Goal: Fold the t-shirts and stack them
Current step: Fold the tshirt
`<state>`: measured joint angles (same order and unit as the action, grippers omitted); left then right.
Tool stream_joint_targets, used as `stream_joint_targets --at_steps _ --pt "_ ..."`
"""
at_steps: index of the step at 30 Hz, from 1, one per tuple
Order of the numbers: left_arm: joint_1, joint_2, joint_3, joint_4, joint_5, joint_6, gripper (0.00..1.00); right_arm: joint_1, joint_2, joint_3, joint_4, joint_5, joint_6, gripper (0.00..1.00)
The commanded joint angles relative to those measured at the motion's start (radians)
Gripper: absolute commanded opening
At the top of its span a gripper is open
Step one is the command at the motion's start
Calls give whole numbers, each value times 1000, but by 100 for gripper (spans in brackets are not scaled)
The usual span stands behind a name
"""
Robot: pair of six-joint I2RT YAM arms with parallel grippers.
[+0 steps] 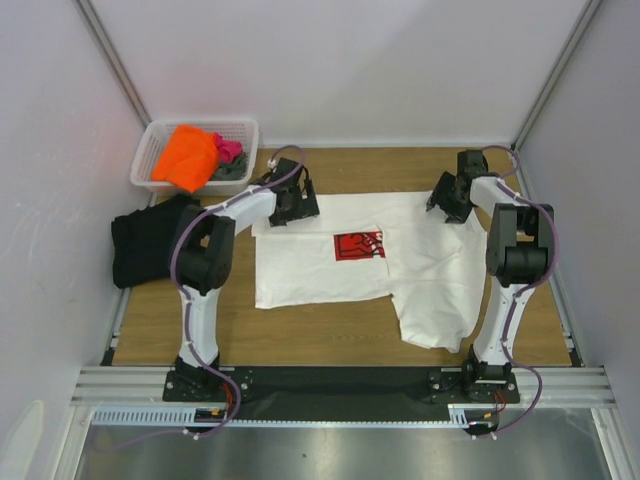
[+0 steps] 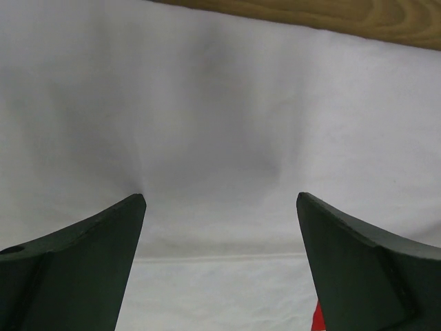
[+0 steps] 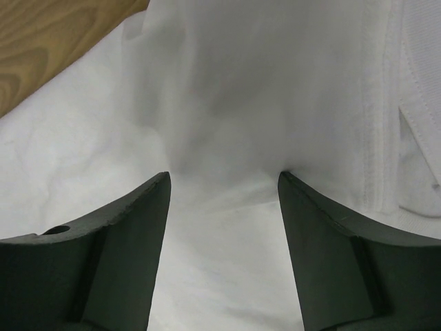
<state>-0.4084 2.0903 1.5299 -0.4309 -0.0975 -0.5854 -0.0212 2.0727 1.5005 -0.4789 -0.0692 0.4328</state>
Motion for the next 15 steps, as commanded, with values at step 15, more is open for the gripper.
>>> stream_joint_targets --at_steps 15 --pt "103 267 386 -98 114 -65 96 -28 150 102 8 12 41 69"
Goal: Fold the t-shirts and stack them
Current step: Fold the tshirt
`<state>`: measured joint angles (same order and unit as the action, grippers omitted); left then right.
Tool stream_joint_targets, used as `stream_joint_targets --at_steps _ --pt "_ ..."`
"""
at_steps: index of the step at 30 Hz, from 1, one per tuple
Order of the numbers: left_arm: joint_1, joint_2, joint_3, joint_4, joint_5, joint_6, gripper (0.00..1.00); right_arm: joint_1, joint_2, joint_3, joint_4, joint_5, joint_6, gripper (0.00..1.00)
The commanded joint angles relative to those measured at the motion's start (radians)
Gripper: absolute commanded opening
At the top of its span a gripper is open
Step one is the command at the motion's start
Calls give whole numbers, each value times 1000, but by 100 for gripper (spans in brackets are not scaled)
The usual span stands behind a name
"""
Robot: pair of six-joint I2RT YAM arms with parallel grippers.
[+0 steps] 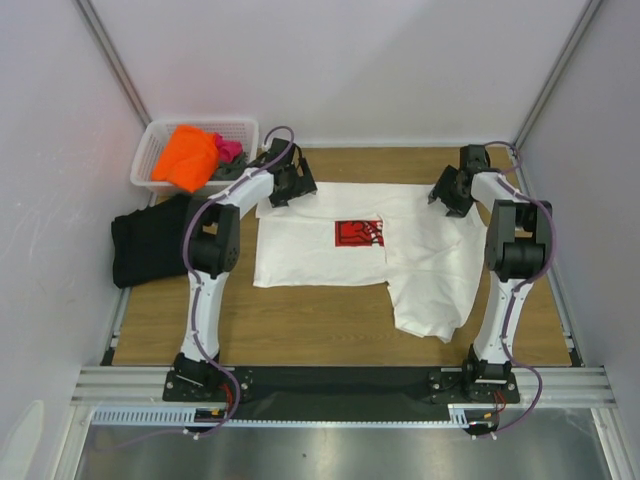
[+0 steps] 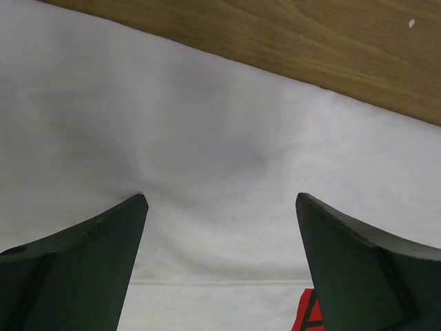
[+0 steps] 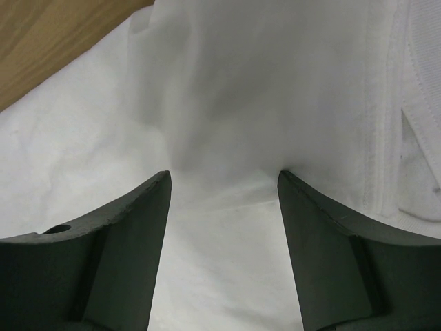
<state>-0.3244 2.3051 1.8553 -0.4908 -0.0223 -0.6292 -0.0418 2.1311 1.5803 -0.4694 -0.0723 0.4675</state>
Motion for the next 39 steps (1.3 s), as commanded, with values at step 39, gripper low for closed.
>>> stream_joint_targets --at_steps 39 --pt "-18 -909 -823 93 -15 -150 98 -317 -928 -712 -261 -107 92 80"
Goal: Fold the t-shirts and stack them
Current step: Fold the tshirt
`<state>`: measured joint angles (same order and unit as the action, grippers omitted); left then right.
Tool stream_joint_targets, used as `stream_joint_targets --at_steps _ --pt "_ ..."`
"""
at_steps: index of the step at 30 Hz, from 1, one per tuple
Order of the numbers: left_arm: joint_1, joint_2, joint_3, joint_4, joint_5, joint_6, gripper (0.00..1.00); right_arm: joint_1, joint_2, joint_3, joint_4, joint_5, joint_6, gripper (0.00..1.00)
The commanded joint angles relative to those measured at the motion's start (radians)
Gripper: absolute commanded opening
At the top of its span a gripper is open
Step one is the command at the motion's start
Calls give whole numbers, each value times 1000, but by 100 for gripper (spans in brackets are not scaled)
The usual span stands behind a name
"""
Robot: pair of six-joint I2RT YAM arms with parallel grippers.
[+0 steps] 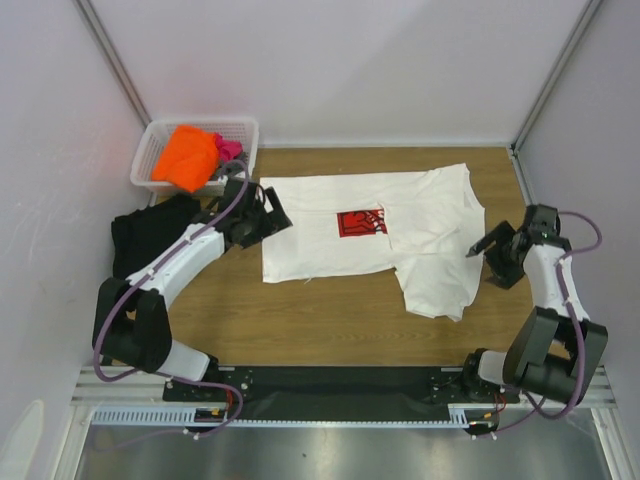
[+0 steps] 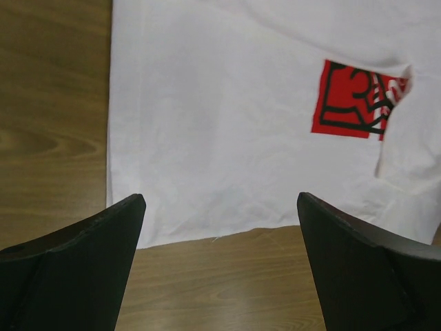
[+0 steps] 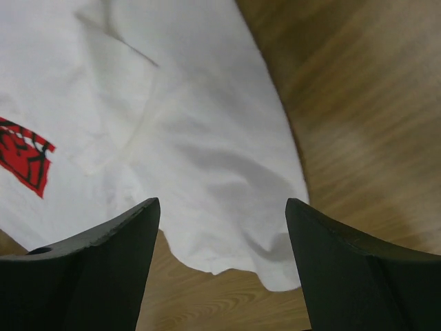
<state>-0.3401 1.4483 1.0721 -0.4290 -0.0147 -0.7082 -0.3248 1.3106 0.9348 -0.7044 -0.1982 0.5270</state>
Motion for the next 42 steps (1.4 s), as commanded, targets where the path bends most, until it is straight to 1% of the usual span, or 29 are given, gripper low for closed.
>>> stream_joint_targets --at_steps 1,3,7,10,11,16,17,19,20,22,25,26,27,28,30,31,34,37,42 --pt "-2 -52 -52 38 -19 -77 98 -42 -131 -129 -21 19 36 80" --pt "-2 -43 -72 42 -10 -82 98 -62 -168 -180 -1 3 47 78" --pt "-2 -23 -80 52 2 -71 98 -62 -183 -290 63 3 65 76" --pt "-2 -26 -89 35 -10 -76 98 -62 -177 -320 94 3 70 74" --pt "-2 -34 -106 39 -13 -77 98 -62 -177 -341 112 19 65 72" --pt "-2 -55 -146 49 -11 -96 98 -62 -174 -366 134 40 50 68" --pt "-2 -55 -150 50 -10 -97 99 -62 -171 -375 144 36 47 65" --pt "-2 -54 -158 52 -7 -102 99 -62 -162 -393 178 26 44 61" --pt "-2 -52 -162 53 -7 -103 99 -62 -148 -398 189 23 44 56" --pt "0 -52 -167 55 -8 -105 99 -62 -139 -407 213 17 45 54" --pt "0 -52 -175 53 -18 -106 99 -62 -131 -422 238 8 38 46" --pt "0 -52 -179 53 -21 -109 99 -62 -134 -424 243 9 34 40" --pt "1 -51 -182 50 -25 -111 98 -62 -134 -426 244 6 33 37" --pt "1 -51 -189 50 -27 -120 99 -63 -134 -429 246 6 31 29" --pt "3 -48 -204 50 -30 -135 98 -62 -137 -429 246 -1 28 19" --pt "4 -42 -210 52 -31 -151 98 -62 -140 -426 244 -3 30 10" --pt "6 -34 -233 49 -45 -192 98 -62 -151 -413 226 -10 27 0" --pt "9 -28 -267 59 -60 -235 98 -62 -171 -392 186 -14 18 0" --pt "12 -22 -330 145 -65 -263 95 -62 -205 -360 129 -4 -2 0"
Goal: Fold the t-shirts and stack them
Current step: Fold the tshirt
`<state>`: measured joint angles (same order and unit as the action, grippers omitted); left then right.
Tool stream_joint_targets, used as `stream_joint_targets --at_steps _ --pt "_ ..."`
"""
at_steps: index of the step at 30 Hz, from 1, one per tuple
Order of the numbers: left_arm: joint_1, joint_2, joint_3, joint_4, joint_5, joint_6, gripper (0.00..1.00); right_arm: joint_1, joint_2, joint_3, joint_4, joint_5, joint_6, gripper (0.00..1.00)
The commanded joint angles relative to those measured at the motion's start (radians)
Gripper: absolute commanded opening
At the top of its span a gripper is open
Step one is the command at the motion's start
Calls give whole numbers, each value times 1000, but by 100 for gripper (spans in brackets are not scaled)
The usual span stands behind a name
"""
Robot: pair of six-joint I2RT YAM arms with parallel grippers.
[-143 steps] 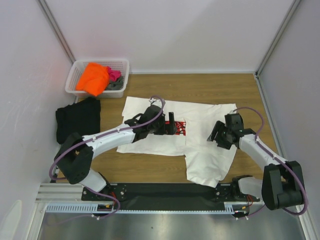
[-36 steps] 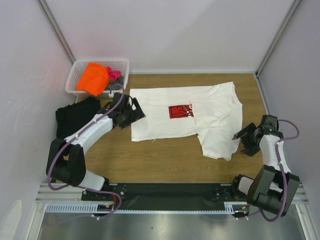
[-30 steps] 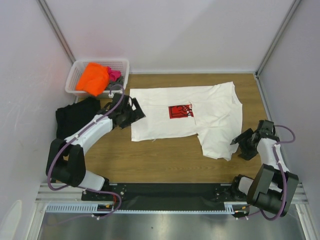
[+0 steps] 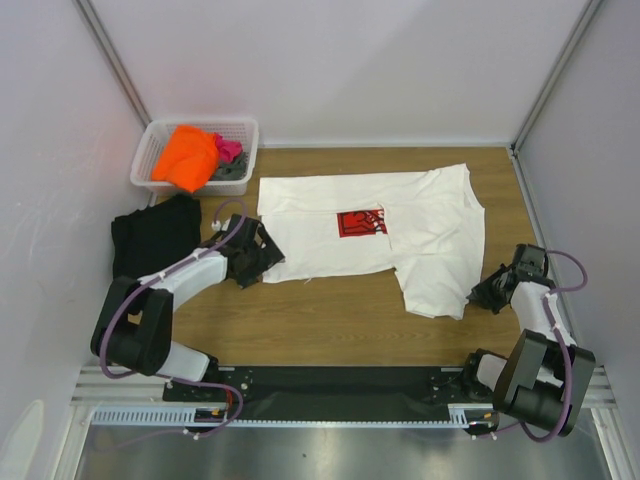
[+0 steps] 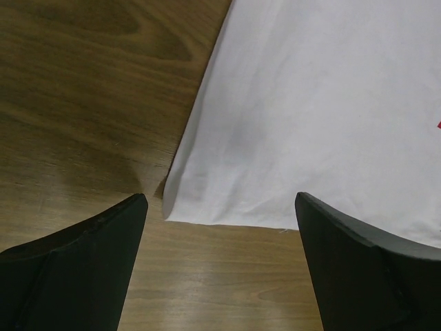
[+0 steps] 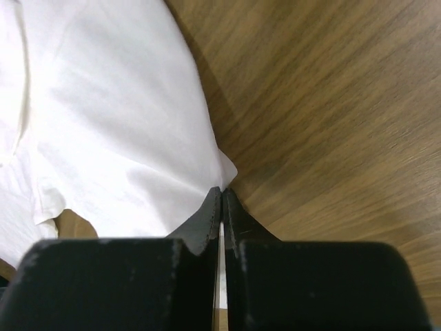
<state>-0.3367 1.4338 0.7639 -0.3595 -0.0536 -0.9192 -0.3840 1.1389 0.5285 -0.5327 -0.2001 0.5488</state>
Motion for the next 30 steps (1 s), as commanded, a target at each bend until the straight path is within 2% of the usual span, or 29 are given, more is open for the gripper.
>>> stream_joint_targets --at_steps 1,6,12,18,19,21,22,24,25,30 --pt "8 -4 -31 80 -35 -55 95 -3 -31 47 -41 -5 -23 0" --pt "8 26 -52 119 -42 -53 91 -1 -16 51 -39 -15 -21 0" --pt "8 43 -55 131 -29 -50 79 0 -15 59 -47 -7 -23 0" --pt "8 16 -60 106 -45 -41 51 2 -19 96 -59 -15 -16 0" --pt "8 20 -58 105 -43 -40 40 4 -18 106 -67 -15 -15 0" --pt "8 27 -54 97 -45 -40 31 4 -18 142 -73 -15 -16 0" --pt "8 31 -48 88 -46 -40 22 4 -16 155 -81 -15 -16 0" --pt "8 34 -40 76 -49 -35 13 5 -8 197 -82 -21 -18 0" --pt "8 36 -28 64 -54 -32 0 5 -1 211 -88 -22 -18 0" --pt "8 42 18 39 -69 6 0 5 44 318 -92 -39 -23 0"
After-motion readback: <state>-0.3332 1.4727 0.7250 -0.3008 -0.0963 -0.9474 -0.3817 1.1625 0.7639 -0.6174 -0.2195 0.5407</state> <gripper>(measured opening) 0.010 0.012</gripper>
